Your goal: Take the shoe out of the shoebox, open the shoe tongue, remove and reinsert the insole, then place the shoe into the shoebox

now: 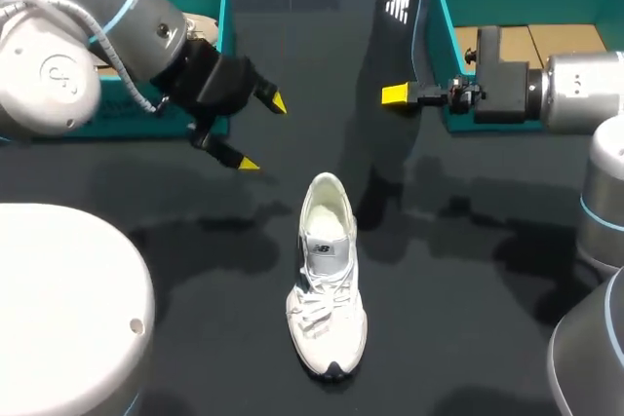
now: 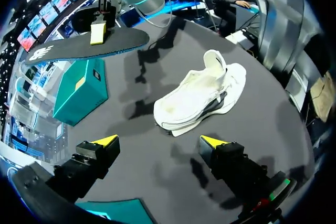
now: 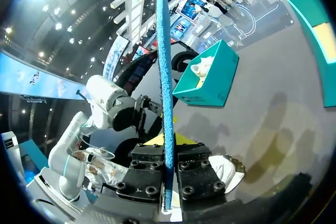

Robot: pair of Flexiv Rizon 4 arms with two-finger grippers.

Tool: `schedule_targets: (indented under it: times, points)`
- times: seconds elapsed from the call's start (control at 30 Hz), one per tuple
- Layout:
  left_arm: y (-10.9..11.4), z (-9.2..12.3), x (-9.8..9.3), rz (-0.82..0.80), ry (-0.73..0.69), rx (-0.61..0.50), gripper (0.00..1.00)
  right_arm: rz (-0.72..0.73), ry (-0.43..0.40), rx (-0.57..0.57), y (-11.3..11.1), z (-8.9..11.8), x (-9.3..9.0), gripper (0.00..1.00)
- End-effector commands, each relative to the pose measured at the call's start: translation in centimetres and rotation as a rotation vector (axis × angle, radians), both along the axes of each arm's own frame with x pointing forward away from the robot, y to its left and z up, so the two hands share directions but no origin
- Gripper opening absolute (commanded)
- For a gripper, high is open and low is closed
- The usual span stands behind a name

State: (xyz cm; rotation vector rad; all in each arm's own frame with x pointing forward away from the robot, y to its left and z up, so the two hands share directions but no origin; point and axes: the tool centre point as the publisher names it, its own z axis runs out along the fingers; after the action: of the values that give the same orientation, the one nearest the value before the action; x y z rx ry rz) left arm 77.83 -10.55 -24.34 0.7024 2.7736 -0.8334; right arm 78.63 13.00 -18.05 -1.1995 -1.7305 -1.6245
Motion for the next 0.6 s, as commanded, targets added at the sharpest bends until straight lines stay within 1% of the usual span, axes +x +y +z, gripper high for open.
schedule_targets:
  times: [0.03, 0.4, 0.43, 0.5, 0.6]
  points:
    - [-0.5, 0.2, 0.5, 0.050, 0.331, 0.230, 1.00, 0.002, -0.001, 0.003, 0.3, -0.3, 0.3, 0.00]
    - [-0.5, 0.2, 0.5, 0.050, 0.331, 0.230, 1.00, 0.002, -0.001, 0.003, 0.3, -0.3, 0.3, 0.00]
    - [-0.8, -0.3, 0.0, 0.074, 0.354, 0.242, 1.00, 0.002, -0.001, 0.003, 0.3, -0.3, 0.3, 0.00]
    - [-0.7, -1.0, -0.7, 0.079, 0.339, 0.239, 1.00, -0.001, -0.026, -0.015, 1.2, -0.6, 0.3, 0.00]
    - [-0.3, -2.0, -1.3, 0.100, 0.331, 0.241, 1.00, 0.003, -0.033, -0.017, 2.4, -1.0, 0.0, 0.00]
